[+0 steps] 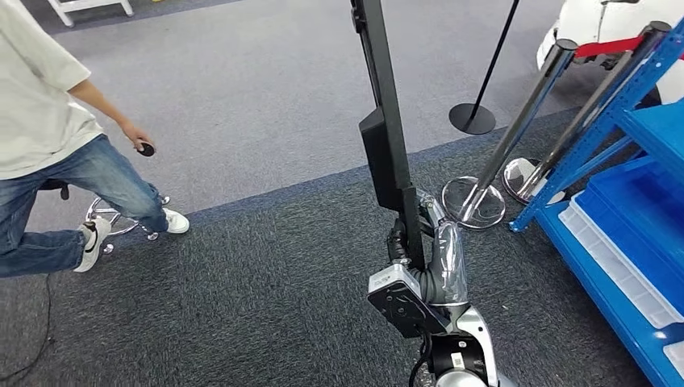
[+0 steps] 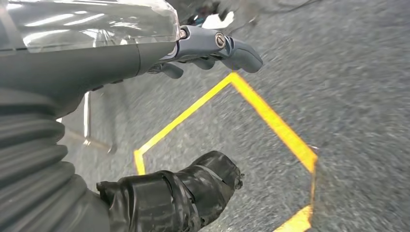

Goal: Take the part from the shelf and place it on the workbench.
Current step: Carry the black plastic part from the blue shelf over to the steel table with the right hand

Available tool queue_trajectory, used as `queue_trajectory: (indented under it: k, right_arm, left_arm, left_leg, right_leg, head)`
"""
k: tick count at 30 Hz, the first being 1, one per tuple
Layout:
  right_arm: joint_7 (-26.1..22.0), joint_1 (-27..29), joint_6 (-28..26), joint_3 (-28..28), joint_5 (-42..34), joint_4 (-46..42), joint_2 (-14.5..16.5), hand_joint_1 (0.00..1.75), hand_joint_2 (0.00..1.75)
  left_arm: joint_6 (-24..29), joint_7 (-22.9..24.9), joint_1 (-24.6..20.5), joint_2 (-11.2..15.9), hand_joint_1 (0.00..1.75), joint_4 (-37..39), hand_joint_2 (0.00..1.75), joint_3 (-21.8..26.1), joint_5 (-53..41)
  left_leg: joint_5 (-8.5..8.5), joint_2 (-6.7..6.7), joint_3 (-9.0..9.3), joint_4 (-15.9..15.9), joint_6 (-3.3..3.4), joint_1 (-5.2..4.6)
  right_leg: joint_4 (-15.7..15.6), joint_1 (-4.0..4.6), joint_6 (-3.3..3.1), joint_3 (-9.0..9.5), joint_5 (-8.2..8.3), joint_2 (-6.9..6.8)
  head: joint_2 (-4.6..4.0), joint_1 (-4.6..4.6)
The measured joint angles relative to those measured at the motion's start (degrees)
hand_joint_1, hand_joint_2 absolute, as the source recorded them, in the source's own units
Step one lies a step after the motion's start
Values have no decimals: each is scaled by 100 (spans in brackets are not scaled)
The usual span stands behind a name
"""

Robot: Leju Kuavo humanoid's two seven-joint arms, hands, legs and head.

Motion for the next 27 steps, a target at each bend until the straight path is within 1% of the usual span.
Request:
queue_trajectory:
  k: [1,2,4,5,6,7,8,9,10,11,12,13,14,15,16,17,18,19,20,21,22,23,24,25,26,27]
  right_arm:
    - [1,7,-1,-4,-3,-20,0,175,175]
    - [2,14,-2,-9,-7,-38,0,175,175]
    - [5,30,-2,-16,-21,-60,-1,175,175]
    - [11,36,-2,-18,-31,-67,-3,175,175]
    - [16,43,-2,-20,-38,-77,-6,175,175]
    - [21,51,-3,-23,-46,-90,-10,175,175]
    - [28,63,-3,-26,-54,-105,-15,175,175]
    - [35,83,-4,-29,-61,-118,-19,175,175]
    - [43,109,-4,-32,-69,-125,-22,175,175]
    - [51,138,-4,-36,-75,-128,-26,175,175]
    - [56,163,-4,-40,-78,-128,-30,175,175]
    - [57,181,-4,-44,-79,-130,-37,175,175]
    - [58,188,-4,-50,-81,-133,-46,175,175]
    - [58,190,-4,-54,-85,-138,-55,175,175]
    - [61,193,-4,-58,-90,-150,-62,175,175]
    - [68,195,-5,-60,-96,-164,-67,175,175]
    - [76,195,-6,-61,-102,-178,-69,175,175]
    - [87,194,-6,-62,-105,-194,-72,175,175]
    - [99,190,-6,-64,-109,-207,-76,175,175]
    - [109,189,-6,-66,-112,-216,-79,175,175]
    - [116,191,-6,-68,-114,-228,-84,175,175]
    - [121,195,-5,-69,-116,-238,-86,175,175]
    - [126,200,-5,-70,-118,-245,-90,175,175]
    - [132,202,-4,-71,-122,-250,-95,175,175]
    - [141,204,-2,-71,-128,-253,-100,175,175]
    - [151,205,-1,-70,-136,-253,-106,175,175]
  left_arm:
    - [0,-2,-8,-1,0,1,175,22,-3]
    - [0,-5,-13,-3,0,1,175,49,-9]
    - [0,-16,-3,-3,0,1,175,106,-25]
    - [1,-21,13,-2,0,1,175,127,-36]
    - [1,-30,25,-1,0,1,175,142,-60]
    - [1,-40,30,-1,0,1,175,155,-95]
    - [1,-51,29,-3,0,1,175,179,-139]
    - [0,-60,21,-5,0,1,175,208,-187]
    - [0,-67,14,-8,0,1,175,240,-228]
    - [0,-70,12,-10,0,1,175,272,-263]
    - [0,-72,17,-12,0,1,175,299,-290]
    - [0,-74,23,-14,0,1,175,327,-312]
    - [0,-75,30,-16,0,1,175,351,-328]
    - [0,-75,34,-27,0,1,175,372,-344]
    - [0,-75,32,-38,0,1,175,387,-359]
    - [0,-75,29,-49,0,1,175,397,-375]
    - [0,-75,32,-59,0,1,175,407,-390]
    - [0,-74,40,-61,0,1,175,417,-398]
    - [0,-74,58,-67,0,1,175,425,-403]
    - [0,-74,73,-76,0,1,175,429,-409]
    - [0,-75,77,-86,0,1,175,430,-414]
    - [0,-75,70,-96,0,1,175,432,-417]
    - [0,-74,55,-101,0,1,175,437,-420]
    - [0,-74,40,-103,0,1,175,445,-419]
    - [0,-73,32,-104,0,1,175,458,-417]
    - [0,-73,33,-105,0,2,175,474,-417]
  left_leg:
    - [58,88,131,-239,37,-18]
    - [57,132,185,-347,83,-37]
    - [39,15,191,-356,181,-53]
    - [39,-47,211,-378,221,-44]
    - [41,-111,239,-402,265,-35]
    - [48,-170,268,-428,311,-25]
    - [49,-230,286,-441,349,-21]
    - [44,-298,292,-443,380,-32]
    - [36,-376,293,-439,401,-45]
    - [29,-465,296,-431,411,-58]
    - [20,-559,302,-420,417,-68]
    - [11,-657,311,-406,416,-75]
    - [2,-750,320,-392,410,-77]
    - [-10,-835,321,-375,397,-80]
    - [-20,-912,313,-358,378,-82]
    - [-24,-981,294,-351,351,-75]
    - [-22,-1049,274,-353,315,-66]
    - [-16,-1118,253,-366,275,-57]
    - [-16,-1127,240,-365,243,-45]
    - [-48,-1033,214,-312,213,-50]
    - [-129,-871,140,-161,187,-54]
    - [-259,-666,11,106,165,-50]
    - [-421,-488,-181,465,137,-47]
    - [-557,-392,-387,830,111,-30]
    - [-617,-336,-540,1089,88,-12]
    - [-577,-304,-594,1158,66,5]
  right_leg:
    - [-8,15,34,27,-24,-59]
    - [-21,36,71,54,-42,-112]
    - [-73,50,148,124,-65,-208]
    - [-73,41,187,154,-90,-185]
    - [1,28,213,144,-156,-71]
    - [195,16,222,65,-276,89]
    - [521,14,216,-97,-438,270]
    - [925,25,202,-313,-613,399]
    - [1307,39,191,-537,-735,450]
    - [1548,53,183,-702,-761,470]
    - [1567,60,171,-764,-666,481]
    - [1356,62,152,-716,-466,505]
    - [981,62,127,-581,-216,575]
    - [588,59,96,-434,-22,720]
    - [273,54,77,-318,101,843]
    - [89,58,62,-251,146,926]
    - [23,67,49,-228,129,950]
    - [-7,72,37,-202,131,879]
    - [-39,68,13,-161,140,799]
    - [-77,56,-16,-113,151,733]
    - [-117,40,-46,-62,160,656]
    - [-143,34,-69,-26,161,575]
    - [-150,39,-86,-3,148,493]
    - [-150,44,-94,12,131,401]
    - [-149,44,-90,26,112,311]
    - [-147,39,-78,45,89,226]
  head:
    - [0,3]
    - [0,4]
    - [0,8]
    - [0,12]
    - [0,23]
    - [0,40]
    - [0,58]
    - [0,69]
    - [0,74]
    - [0,74]
    - [0,74]
    - [0,73]
    - [0,76]
    - [0,79]
    - [0,82]
    - [0,90]
    - [0,95]
    - [0,101]
    - [0,105]
    - [0,92]
    - [0,75]
    - [0,58]
    - [0,43]
    - [0,39]
    - [0,39]
    - [0,38]
